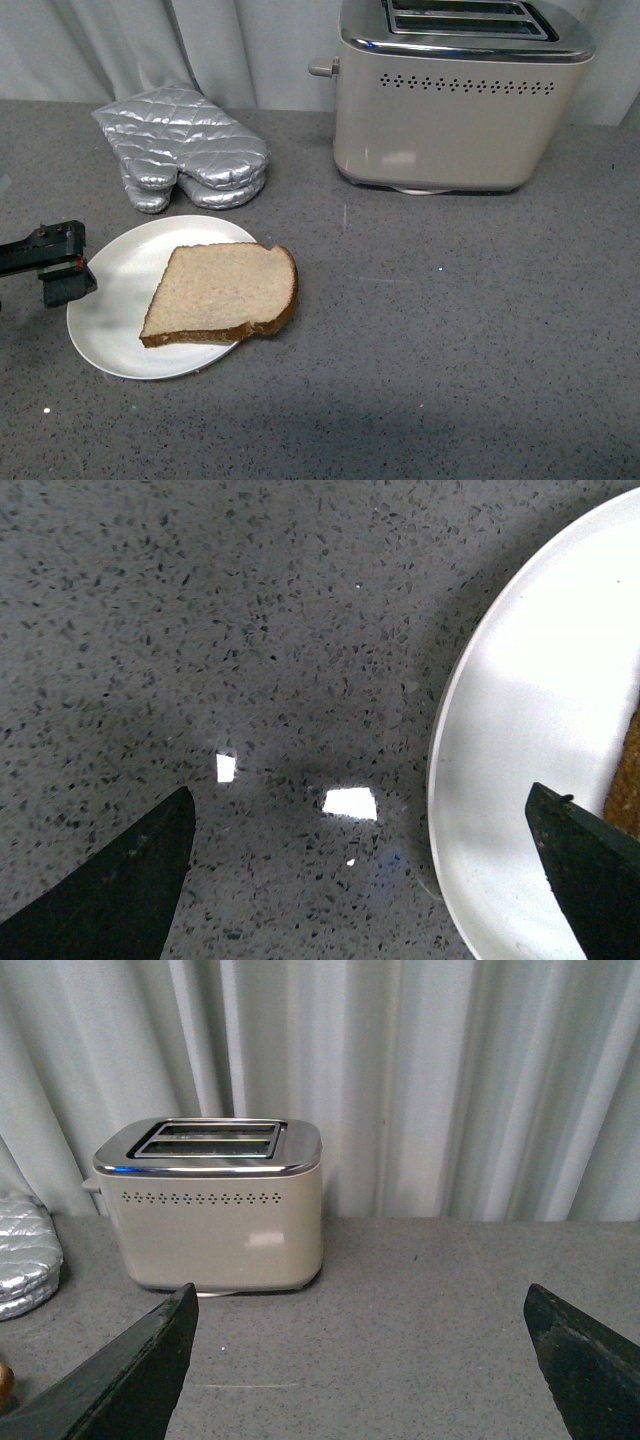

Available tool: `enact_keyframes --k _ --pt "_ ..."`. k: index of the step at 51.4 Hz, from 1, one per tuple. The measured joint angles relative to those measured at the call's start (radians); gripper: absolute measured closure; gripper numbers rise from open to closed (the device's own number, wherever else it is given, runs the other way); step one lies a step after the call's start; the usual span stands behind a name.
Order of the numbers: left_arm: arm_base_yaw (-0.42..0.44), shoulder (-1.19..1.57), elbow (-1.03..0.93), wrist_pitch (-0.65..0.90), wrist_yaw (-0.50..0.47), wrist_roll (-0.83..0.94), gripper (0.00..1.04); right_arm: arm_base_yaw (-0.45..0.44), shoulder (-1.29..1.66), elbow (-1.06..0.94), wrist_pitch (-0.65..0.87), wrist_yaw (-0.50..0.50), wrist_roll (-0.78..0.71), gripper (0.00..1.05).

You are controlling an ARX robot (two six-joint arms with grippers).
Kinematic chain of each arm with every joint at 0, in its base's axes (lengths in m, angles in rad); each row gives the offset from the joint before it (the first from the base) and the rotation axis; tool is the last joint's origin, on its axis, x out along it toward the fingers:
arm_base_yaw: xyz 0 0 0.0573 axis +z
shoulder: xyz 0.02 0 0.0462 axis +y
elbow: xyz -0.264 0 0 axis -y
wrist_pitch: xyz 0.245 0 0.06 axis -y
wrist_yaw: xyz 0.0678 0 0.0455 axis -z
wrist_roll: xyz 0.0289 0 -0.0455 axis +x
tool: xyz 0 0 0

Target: Put bread into toaster

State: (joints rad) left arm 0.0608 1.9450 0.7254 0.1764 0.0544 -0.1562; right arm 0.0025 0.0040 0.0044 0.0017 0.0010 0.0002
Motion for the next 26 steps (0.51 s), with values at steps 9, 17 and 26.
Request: enact_keyframes --k 9,17,26 --pt "-0.025 0.057 0.032 -0.014 0.002 -0.007 0.19 0.000 0.000 0.000 0.000 0.000 0.000 0.10" --pt "-0.035 0.079 0.053 -0.021 0.011 -0.047 0.48 0.000 0.000 0.000 0.000 0.000 0.000 0.10" --pt "-0.044 0.085 0.064 -0.037 0.040 -0.089 0.79 0.000 0.000 0.000 0.000 0.000 0.000 0.10"
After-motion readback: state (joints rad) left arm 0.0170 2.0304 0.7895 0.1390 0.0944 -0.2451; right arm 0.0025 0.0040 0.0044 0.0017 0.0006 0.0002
